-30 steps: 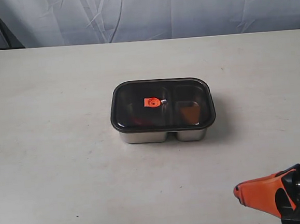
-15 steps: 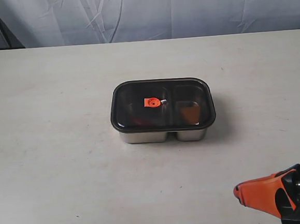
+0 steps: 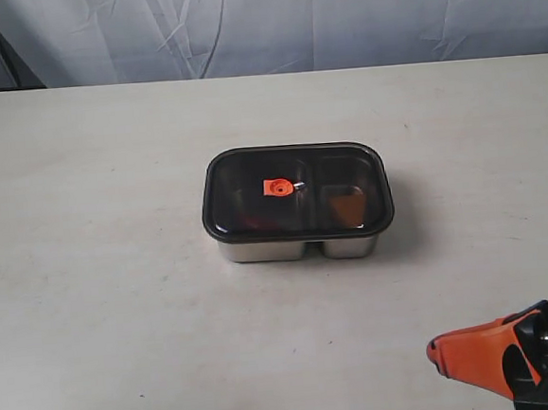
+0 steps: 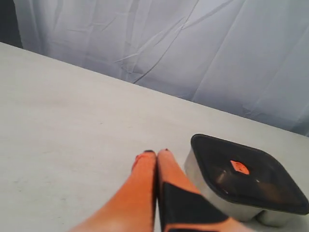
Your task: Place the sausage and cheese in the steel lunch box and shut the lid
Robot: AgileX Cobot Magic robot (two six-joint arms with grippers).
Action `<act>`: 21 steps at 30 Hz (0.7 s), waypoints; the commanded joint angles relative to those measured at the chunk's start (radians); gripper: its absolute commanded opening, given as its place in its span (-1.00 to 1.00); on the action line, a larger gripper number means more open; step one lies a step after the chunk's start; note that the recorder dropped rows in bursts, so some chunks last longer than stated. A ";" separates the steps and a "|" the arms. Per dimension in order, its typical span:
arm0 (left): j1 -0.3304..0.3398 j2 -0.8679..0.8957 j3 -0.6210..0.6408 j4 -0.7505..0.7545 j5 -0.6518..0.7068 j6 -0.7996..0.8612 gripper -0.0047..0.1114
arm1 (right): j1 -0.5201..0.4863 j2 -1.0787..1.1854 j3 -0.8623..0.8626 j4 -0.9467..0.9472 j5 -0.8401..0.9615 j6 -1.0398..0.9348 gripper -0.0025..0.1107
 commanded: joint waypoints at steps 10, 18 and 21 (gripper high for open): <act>0.208 -0.024 0.020 0.073 0.055 -0.011 -0.92 | -0.003 -0.004 0.003 0.003 0.002 -0.001 -0.97; 0.208 -0.024 0.020 0.076 0.055 -0.011 -0.92 | -0.003 -0.004 0.003 0.003 0.000 -0.001 -0.97; 0.208 -0.024 0.020 0.076 0.055 -0.011 -0.92 | -0.003 -0.004 0.003 0.003 0.000 -0.001 -0.97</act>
